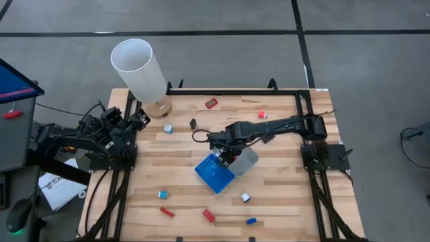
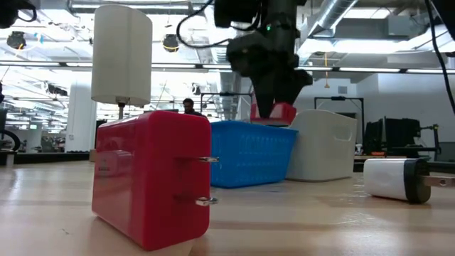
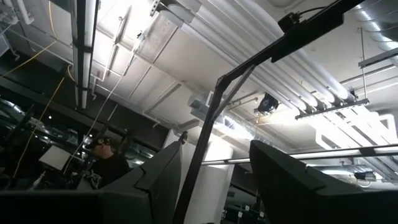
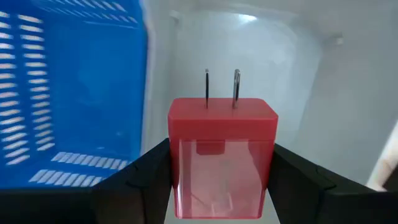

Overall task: Pick & Place Office items
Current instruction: Put the right red charger adapter into the gray bin

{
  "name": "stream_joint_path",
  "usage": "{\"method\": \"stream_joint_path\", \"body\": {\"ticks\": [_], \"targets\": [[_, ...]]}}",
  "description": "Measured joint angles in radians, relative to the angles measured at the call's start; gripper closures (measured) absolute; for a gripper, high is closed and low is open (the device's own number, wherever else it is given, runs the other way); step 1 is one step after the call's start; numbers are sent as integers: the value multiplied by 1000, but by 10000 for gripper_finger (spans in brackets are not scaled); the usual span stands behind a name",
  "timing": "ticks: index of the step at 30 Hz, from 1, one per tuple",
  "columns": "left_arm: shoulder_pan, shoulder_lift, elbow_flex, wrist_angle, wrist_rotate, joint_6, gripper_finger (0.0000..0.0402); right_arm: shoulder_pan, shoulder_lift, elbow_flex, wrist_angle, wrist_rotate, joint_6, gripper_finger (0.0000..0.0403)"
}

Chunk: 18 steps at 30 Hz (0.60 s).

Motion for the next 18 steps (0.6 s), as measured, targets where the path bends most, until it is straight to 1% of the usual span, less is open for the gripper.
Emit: {"method": "stream_joint_path", "body": {"ticks": [8, 10, 18], "targets": [[-14, 0, 0, 2, 0, 0, 215, -24, 35, 0, 7, 0, -12, 193], [-14, 0, 0, 2, 0, 0, 215, -23, 33, -13, 33, 3, -8, 193], [-14, 0, 0, 3, -1, 2, 215, -36, 35, -73, 35, 22, 34, 193]]}}
